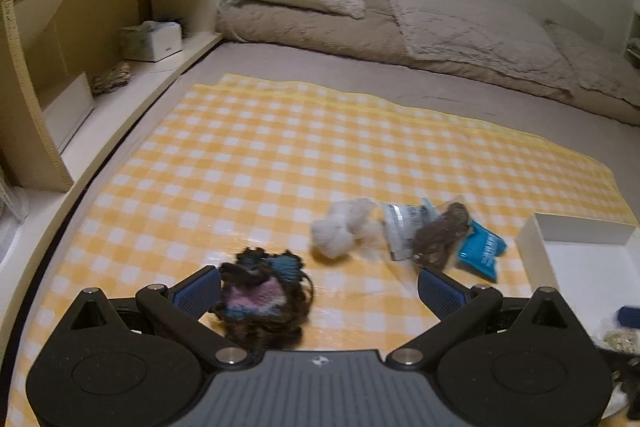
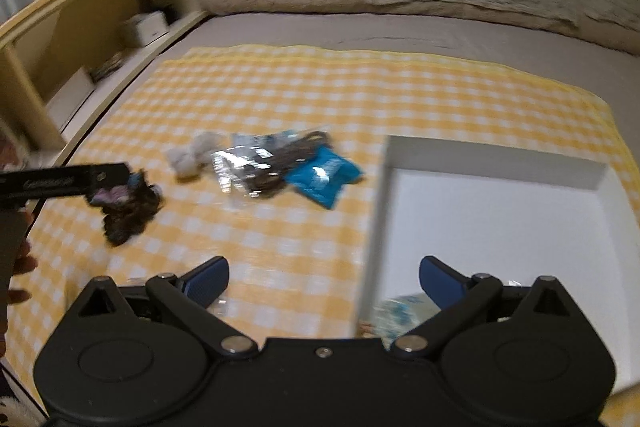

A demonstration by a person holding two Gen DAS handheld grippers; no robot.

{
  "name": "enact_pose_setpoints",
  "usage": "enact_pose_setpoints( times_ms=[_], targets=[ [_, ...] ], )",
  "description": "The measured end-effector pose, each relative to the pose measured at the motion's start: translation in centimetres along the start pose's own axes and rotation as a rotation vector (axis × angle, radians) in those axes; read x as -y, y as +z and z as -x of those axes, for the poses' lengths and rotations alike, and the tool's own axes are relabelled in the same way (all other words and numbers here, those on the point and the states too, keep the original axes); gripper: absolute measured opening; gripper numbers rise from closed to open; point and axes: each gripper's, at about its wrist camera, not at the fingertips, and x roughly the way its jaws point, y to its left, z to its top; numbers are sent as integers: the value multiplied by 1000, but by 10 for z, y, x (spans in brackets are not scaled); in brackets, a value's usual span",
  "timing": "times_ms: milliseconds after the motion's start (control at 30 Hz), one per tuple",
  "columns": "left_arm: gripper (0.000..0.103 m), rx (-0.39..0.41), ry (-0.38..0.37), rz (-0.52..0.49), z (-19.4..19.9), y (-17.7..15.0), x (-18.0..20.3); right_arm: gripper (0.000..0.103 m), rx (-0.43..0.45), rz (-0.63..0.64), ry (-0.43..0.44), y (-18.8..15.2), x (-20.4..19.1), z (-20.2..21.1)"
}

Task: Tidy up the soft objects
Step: 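Move left tool to crocheted pouch while right tool reaches bagged brown cord, then grasp crocheted pouch with left tool while right tool grasps brown cord bag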

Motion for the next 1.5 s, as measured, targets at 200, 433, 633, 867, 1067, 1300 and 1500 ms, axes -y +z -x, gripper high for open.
enact_pose_setpoints(
  times_ms=[200,433,633,867,1067,1300,1500],
  targets=[
    [103,-13,14,9,-10,1,-12,52,-16,111,152,0,-44,-26],
    [103,-39,31,7,-24,-1,-25,39,-33,260,258,-13,-89,-57],
    [103,-69,36,-7,-40,-2,-32,40,-105,339,254,-25,-105,-93],
    [103,-109,31,-45,-59,-4,-31,45,-98,407,250,-29,-109,-104],
    [103,-137,30,-62,-71,-6,-28,45,-53,673,312,-42,-111,-91],
    [103,-154,29,-84,-74,-7,-24,51,-100,843,383,-39,-90,-84],
    [103,-156,29,-55,-77,-3,-25,64,-169,582,288,-18,-73,-76]
  ],
)
